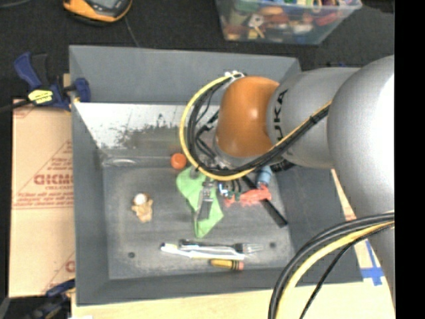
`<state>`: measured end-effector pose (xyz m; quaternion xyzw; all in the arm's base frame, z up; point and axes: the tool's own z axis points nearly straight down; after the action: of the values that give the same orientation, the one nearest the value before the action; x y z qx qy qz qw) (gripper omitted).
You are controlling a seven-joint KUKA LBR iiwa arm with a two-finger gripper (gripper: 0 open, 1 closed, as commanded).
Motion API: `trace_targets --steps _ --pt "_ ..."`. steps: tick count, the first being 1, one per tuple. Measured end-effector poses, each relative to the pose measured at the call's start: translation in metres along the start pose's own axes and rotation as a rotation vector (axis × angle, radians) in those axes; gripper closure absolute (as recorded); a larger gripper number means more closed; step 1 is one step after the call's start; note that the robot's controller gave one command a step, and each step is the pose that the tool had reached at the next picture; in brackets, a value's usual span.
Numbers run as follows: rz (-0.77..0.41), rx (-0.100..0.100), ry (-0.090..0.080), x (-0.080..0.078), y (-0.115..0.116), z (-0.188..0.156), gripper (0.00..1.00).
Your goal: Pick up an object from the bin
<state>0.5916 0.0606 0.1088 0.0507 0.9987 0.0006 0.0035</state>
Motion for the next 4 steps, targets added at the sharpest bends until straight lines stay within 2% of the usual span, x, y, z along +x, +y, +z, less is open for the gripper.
trace_targets --steps 1,2,3,4 --pt "-0.340 0.003 -0.003 -0.023 -0.133 -0.053 0.00" --pt "0.202 -0.001 -0.009 -0.042 -0.068 -0.052 0.00" --pt "-0.177 0.007 -0.010 -0.042 -0.104 0.002 0.00" --pt "-0.403 0.011 -0.014 -0.011 -0.193 0.037 1.00"
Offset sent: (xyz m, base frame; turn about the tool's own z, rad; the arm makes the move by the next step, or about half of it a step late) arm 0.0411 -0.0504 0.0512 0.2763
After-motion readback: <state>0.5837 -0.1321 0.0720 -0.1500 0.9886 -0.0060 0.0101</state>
